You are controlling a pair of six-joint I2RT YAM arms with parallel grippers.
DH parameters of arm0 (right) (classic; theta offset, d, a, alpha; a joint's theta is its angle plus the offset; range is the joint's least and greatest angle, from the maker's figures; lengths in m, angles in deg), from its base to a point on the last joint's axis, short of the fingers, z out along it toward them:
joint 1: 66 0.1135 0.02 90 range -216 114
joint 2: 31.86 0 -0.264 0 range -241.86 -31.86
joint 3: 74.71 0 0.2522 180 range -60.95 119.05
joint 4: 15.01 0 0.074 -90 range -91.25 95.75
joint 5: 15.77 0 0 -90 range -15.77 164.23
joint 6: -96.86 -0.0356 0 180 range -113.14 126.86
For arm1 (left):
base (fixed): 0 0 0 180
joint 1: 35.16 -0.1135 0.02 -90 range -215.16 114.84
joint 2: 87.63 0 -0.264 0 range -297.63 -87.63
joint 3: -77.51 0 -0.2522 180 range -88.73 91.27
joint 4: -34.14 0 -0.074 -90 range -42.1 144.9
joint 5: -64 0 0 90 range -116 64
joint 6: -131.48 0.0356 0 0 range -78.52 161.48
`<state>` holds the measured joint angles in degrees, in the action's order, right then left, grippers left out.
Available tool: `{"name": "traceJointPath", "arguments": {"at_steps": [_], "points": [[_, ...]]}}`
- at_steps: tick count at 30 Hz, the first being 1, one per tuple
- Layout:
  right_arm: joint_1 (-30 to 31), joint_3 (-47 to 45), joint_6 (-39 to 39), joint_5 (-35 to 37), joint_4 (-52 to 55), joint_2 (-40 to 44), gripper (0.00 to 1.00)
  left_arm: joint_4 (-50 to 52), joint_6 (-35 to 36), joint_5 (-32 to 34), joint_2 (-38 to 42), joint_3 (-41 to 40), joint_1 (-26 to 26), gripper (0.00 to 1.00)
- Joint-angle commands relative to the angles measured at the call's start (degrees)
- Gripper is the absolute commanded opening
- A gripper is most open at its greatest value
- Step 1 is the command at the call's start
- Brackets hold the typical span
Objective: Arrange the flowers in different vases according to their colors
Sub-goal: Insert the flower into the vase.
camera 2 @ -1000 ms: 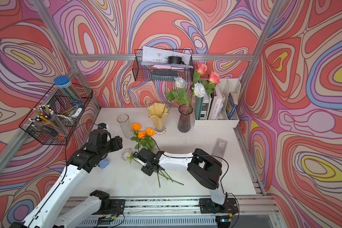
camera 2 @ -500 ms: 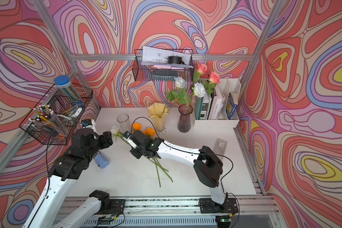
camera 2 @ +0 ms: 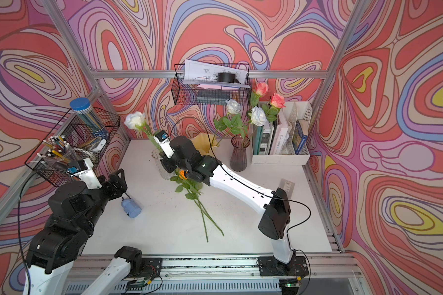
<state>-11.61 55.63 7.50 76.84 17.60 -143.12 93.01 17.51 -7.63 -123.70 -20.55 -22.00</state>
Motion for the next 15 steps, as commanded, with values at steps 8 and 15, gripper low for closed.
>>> {"name": "traceJointPath", "arguments": {"at_steps": [8, 15], "points": [[-2.4, 9.7, 10.1, 9.7, -19.5, -0.8, 0.00, -1.9, 0.6, -2.5, 2.1, -8.9, -0.2, 0.73], [-5.9, 6.7, 17.1, 13.4, -33.4, -3.3, 0.00, -4.2, 2.0, -3.5, 1.8, -11.3, -0.2, 0.73]]}}
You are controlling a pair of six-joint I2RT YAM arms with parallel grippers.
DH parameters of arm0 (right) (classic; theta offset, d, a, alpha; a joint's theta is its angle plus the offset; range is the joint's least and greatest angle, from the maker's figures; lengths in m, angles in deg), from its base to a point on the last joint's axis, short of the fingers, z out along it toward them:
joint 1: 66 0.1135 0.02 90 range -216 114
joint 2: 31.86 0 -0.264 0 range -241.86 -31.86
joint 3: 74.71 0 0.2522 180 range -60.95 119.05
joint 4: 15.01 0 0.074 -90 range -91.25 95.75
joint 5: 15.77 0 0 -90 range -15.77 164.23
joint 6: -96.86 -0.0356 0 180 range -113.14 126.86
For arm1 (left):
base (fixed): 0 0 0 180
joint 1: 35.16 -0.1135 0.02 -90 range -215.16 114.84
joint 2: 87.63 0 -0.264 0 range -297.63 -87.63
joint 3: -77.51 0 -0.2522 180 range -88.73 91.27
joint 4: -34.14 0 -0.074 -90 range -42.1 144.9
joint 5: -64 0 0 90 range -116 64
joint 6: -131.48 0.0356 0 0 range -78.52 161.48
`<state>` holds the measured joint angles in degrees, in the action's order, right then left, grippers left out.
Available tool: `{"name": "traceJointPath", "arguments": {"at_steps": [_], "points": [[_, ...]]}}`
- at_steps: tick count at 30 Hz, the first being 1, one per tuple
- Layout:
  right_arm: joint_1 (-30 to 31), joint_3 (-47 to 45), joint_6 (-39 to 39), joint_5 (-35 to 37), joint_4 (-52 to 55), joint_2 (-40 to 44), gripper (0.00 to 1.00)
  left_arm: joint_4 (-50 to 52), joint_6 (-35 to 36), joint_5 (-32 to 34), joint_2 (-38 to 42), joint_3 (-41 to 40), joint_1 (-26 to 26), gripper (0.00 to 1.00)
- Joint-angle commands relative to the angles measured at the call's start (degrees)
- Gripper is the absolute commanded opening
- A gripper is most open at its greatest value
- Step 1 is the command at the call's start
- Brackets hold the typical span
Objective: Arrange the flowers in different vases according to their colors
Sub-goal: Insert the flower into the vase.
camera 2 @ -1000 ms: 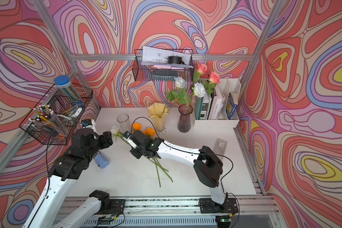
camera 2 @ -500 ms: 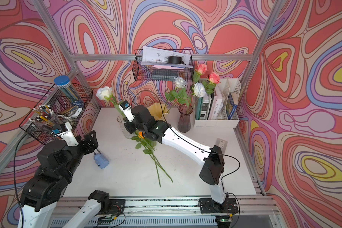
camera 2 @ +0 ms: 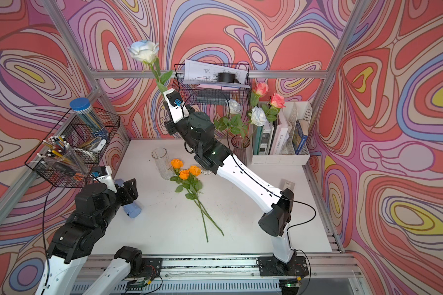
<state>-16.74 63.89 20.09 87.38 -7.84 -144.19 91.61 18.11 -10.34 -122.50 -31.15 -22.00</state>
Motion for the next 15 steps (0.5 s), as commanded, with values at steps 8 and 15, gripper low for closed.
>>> {"name": "traceJointPath", "arguments": {"at_steps": [8, 15], "points": [[-3.5, -2.5, 9.8, 3.0, -12.6, -8.1, 0.00, -4.3, 3.0, -0.1, 0.3, -1.9, -0.3, 0.73], [-4.3, -12.3, 11.1, 4.9, -16.9, -9.2, 0.00, -5.8, 4.5, -2.0, 0.0, -3.4, -0.2, 0.73]]}}
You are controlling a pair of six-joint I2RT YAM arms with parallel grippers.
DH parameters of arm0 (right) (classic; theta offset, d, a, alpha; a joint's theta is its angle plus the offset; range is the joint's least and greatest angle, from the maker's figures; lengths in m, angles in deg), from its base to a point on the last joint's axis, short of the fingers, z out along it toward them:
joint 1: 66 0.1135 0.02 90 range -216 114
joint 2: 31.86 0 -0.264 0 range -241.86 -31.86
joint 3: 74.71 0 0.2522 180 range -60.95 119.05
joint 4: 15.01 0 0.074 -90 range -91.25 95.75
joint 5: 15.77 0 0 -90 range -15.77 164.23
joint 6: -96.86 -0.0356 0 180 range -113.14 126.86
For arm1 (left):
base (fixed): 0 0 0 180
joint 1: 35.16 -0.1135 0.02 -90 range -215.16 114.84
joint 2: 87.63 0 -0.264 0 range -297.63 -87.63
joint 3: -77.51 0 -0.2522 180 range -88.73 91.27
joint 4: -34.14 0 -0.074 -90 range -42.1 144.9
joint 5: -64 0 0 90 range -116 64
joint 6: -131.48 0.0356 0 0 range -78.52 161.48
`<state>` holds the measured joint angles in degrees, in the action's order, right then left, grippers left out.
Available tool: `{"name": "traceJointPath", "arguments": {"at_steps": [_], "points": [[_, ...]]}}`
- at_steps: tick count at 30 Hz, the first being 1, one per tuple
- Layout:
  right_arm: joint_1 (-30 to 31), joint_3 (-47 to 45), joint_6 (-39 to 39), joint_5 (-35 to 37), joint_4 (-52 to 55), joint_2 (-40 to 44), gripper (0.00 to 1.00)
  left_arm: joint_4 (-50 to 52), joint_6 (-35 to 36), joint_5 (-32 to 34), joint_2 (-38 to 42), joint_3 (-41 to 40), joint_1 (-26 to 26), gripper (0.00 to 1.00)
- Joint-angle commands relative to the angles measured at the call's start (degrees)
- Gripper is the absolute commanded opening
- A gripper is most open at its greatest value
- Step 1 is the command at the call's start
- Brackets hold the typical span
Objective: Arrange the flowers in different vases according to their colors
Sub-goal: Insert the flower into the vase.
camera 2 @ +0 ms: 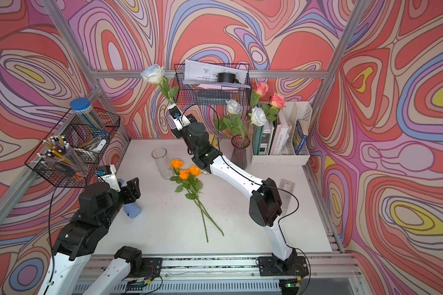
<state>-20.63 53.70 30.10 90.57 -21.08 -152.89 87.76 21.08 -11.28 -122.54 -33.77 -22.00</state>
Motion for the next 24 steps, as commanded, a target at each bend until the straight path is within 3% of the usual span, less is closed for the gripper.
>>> {"name": "traceJointPath", "arguments": {"at_steps": [1, 5, 13, 18, 20, 24], "points": [[-0.5, -3.5, 0.7, 1.9, -3.8, -0.2, 0.00, -2.1, 1.7, -0.9, 0.0, -1.0, -0.2, 0.73], [-0.5, -7.8, -0.4, 3.4, -2.8, 1.7, 0.00, -2.4, 1.9, -1.4, 0.3, -1.3, -0.2, 0.73], [-0.5, -15.2, -4.8, 5.5, 4.9, 8.6, 0.35, -2.7, 1.7, -2.1, 1.2, -2.3, -0.2, 0.73], [-0.6, -19.2, -7.8, 6.0, 9.9, 14.0, 0.74, -2.8, 1.6, -2.7, 1.2, -2.6, -0.2, 0.73], [-0.6, -19.9, -9.0, 5.8, 12.6, 16.2, 0.80, -2.9, 1.6, -3.1, 1.0, -2.7, -0.2, 0.73], [-0.5, -22.1, -12.4, 4.3, 17.8, 20.9, 0.82, -3.1, 1.4, -3.4, 0.3, -2.8, -0.3, 0.73]]}}
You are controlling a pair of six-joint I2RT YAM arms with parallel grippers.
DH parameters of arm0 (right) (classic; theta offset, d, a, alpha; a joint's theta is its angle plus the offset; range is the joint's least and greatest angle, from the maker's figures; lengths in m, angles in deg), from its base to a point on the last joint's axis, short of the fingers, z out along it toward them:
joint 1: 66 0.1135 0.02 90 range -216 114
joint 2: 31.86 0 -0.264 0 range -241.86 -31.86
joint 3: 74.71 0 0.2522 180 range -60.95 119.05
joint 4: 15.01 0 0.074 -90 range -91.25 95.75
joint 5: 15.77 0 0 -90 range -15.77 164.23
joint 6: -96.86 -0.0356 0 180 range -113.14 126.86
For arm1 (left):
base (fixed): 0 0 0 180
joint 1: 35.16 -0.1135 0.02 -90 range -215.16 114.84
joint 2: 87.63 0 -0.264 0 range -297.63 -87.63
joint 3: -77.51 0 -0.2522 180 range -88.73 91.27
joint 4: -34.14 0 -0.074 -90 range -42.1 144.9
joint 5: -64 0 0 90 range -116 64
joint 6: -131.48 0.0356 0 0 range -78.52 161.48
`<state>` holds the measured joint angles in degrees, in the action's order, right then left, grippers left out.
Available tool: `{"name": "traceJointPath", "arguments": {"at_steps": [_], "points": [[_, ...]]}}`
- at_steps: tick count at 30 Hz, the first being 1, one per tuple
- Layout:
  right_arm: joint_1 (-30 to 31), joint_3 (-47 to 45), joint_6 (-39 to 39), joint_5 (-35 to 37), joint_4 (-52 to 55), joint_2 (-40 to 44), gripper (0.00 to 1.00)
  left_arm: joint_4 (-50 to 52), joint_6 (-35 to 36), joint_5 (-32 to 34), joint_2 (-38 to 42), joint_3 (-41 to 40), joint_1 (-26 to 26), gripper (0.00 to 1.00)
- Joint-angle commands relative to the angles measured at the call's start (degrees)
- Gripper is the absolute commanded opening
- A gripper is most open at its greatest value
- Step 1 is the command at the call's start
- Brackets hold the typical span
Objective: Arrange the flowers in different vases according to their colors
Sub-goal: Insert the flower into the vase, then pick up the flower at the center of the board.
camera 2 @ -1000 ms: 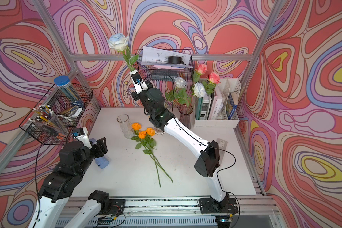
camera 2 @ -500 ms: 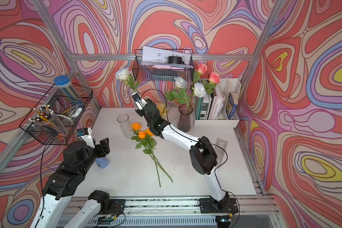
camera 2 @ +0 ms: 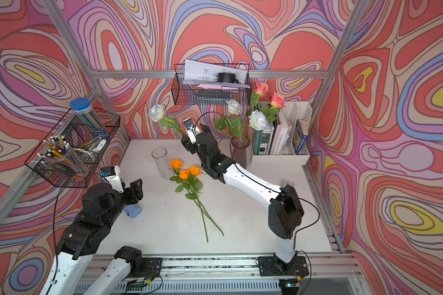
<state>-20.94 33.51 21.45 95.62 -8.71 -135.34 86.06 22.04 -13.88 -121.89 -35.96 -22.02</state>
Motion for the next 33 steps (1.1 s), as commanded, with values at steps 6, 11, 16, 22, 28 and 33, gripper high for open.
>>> {"name": "traceJointPath", "arguments": {"at_steps": [6, 11, 16, 22, 28, 33], "points": [[-0.2, -8.4, -9.2, -3.2, 11.7, 10.8, 0.84, -1.2, 0.7, -1.1, -1.2, -0.7, -0.2, 0.73], [0.1, -18.6, -14.5, -13.7, 16.6, 19.5, 0.80, -1.4, 0.5, -1.6, -1.4, -1.1, -0.2, 0.73], [8.5, -23.6, -14.3, -11.8, 25.7, 20.0, 0.75, -1.2, 0.2, -1.9, -2.3, -1.1, -0.2, 0.73], [14.5, -27.8, -18.3, -10.8, 27.6, 15.7, 0.53, -1.0, 0.1, -1.7, -2.1, -1.2, -0.2, 0.73], [17.0, -24.9, -20.7, -13.3, 32.0, 7.8, 0.48, -0.7, 0.1, -1.8, -2.1, -1.2, -0.2, 0.73], [16.9, -20.6, -22.1, -15.9, 35.3, -0.5, 0.37, -0.8, 0.0, -2.2, -2.5, -1.2, -0.2, 0.73]]}}
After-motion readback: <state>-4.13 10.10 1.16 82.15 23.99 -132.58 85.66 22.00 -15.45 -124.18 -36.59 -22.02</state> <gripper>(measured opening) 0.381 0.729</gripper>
